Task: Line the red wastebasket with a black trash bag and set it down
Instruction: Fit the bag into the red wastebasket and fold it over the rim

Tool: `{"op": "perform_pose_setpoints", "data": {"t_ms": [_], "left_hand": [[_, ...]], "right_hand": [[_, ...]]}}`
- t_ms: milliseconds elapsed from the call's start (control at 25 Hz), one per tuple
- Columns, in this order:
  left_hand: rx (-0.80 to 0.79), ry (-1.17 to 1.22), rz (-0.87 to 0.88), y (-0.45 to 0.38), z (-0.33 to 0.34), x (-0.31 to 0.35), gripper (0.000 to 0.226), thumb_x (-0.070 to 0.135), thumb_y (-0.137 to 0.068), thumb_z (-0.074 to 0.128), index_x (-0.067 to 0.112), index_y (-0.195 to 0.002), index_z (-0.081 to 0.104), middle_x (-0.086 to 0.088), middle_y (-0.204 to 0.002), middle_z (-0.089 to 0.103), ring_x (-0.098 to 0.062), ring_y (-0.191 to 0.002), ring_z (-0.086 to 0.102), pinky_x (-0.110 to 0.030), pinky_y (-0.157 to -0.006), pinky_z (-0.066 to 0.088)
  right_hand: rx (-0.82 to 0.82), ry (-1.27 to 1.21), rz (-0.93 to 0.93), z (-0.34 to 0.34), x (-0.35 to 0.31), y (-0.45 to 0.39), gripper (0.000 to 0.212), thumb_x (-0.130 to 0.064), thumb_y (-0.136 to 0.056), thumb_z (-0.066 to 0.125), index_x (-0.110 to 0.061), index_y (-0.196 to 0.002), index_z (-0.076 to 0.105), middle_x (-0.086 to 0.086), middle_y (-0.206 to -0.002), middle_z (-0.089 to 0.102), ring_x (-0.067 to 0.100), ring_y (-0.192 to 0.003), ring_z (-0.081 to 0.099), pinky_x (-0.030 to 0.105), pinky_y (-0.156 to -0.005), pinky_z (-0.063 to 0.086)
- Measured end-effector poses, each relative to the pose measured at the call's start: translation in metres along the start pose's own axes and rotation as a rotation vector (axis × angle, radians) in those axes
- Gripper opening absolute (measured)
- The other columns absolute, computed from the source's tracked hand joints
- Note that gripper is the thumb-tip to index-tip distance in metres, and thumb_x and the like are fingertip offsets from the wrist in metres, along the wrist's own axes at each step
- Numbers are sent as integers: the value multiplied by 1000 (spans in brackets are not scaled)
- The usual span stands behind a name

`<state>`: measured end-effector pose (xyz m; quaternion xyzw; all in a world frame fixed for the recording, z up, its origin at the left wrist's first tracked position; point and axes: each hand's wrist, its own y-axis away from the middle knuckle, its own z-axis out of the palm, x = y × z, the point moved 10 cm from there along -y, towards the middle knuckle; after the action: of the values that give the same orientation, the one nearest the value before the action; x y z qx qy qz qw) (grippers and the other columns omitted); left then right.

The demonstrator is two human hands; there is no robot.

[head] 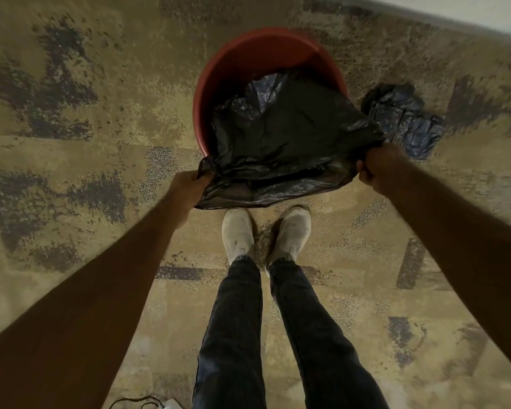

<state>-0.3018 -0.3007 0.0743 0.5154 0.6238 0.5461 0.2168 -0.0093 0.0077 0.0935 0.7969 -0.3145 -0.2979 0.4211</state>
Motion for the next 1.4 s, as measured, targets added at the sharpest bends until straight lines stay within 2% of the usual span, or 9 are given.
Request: {"op": "perform_pose_setpoints", "data": {"t_ms": [120, 240, 440, 560, 800, 920, 1120, 1280, 1400], "left_hand": [[-38, -5, -56, -1, -1, -10, 23, 37, -101, 60, 17, -94, 69, -5, -86, 72, -18, -74, 67, -26, -59, 50], [-104, 212, -229, 0, 2, -26, 16, 23, -103, 58, 12, -96, 66, -12, -99, 73, -25, -85, 71, -29, -47, 59], [-125, 453, -414, 3, 7, -35, 13, 15, -101, 61, 6, -92, 65, -8, -66, 77, -17, -52, 74, -22, -36, 54], [-118, 567, -459, 1, 7, -35, 10, 10, -102, 58, 4, -98, 65, -14, -84, 77, -23, -65, 77, -28, -44, 60], [29, 777, -307, -16, -9, -9, 17, 2, -100, 56, 6, -115, 64, -15, -118, 70, -30, -117, 67, -47, -100, 58], [64, 815, -226, -21, -18, 14, 23, 11, -99, 61, 3, -121, 66, -17, -117, 74, -32, -114, 71, -49, -96, 60], [138, 849, -116, -31, -32, 59, 32, 22, -95, 71, 6, -123, 68, -11, -118, 75, -27, -108, 72, -49, -86, 64], [158, 831, -46, -42, -39, 95, 34, 20, -91, 74, 6, -121, 69, -10, -114, 77, -27, -105, 74, -44, -80, 66], [170, 815, -15, -50, -41, 119, 36, 23, -88, 78, 6, -118, 70, -9, -114, 77, -24, -101, 74, -35, -72, 63]], "right_hand": [[-125, -138, 134, 17, 9, 4, 20, -18, -111, 49, -13, -97, 63, 9, -86, 72, 10, -47, 69, 17, -37, 51], [-179, -183, 205, 28, 13, 10, 12, -15, -110, 50, -10, -109, 61, 14, -99, 70, 27, -77, 73, 33, -47, 63], [-224, -174, 210, 43, 14, 13, 10, -17, -109, 51, -12, -105, 59, 14, -111, 62, 34, -94, 64, 57, -51, 63], [-245, -287, 205, 48, 13, 11, 8, -16, -107, 53, -13, -109, 61, 15, -117, 63, 36, -104, 64, 56, -56, 62], [-204, -447, 53, 49, -12, 1, 18, -12, -105, 54, -16, -119, 65, 8, -121, 68, 29, -121, 63, 47, -87, 61], [-122, -262, -159, 42, -44, -3, 31, -5, -105, 46, -14, -131, 60, 4, -117, 65, 20, -109, 66, 41, -94, 62], [22, -219, -338, 39, -94, -1, 36, 1, -99, 41, -13, -120, 66, 6, -109, 72, 18, -88, 69, 24, -51, 56], [52, -202, -456, 47, -127, -4, 21, -2, -96, 58, -16, -107, 69, 5, -104, 74, 20, -96, 73, 35, -80, 65], [64, -157, -514, 56, -149, -6, 18, -8, -95, 67, -13, -111, 70, 4, -103, 75, 16, -89, 72, 28, -68, 64]]}}
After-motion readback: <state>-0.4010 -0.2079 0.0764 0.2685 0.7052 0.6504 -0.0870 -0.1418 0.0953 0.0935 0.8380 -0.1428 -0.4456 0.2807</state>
